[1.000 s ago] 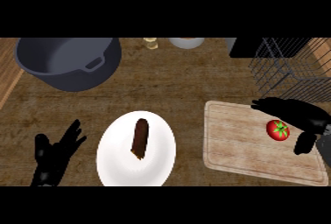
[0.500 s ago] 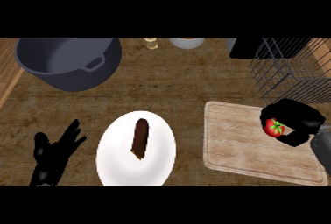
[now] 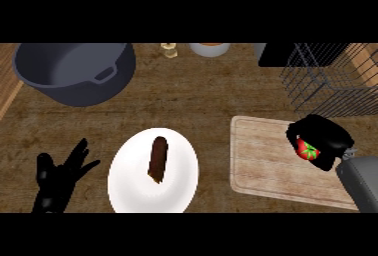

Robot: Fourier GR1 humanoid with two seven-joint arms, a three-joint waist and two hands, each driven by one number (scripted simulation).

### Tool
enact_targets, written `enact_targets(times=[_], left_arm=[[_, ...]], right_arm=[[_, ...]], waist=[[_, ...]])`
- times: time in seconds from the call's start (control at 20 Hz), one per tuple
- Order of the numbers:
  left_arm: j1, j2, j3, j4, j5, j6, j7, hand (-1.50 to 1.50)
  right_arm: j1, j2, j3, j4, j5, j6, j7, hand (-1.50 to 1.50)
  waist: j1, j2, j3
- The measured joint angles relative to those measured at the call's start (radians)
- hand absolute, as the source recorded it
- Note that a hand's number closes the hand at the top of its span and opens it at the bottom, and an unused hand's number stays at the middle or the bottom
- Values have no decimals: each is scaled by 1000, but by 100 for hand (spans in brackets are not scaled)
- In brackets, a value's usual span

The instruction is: Pick the tomato from the cutting board and place it in the basket

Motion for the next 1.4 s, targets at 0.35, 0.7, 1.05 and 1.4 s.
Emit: enact_targets(times=[0.35,0.7,1.05,1.4], left_arm=[[41,1,14,-29,6,8,7,0],[55,-5,18,-39,12,12,13,0],[48,-8,19,-31,16,-4,-12,0],[11,-5,14,-19,10,-19,14,0]], right_arm=[[112,229,-21,-217,26,17,405,150],[142,446,-146,-478,-311,-27,536,150],[68,462,-281,-862,-479,75,838,150],[-162,364,-464,-1002,-582,193,1178,150]], waist=[[-34,-12,-7],[-47,-7,6],[-34,-2,4],[-7,6,4]])
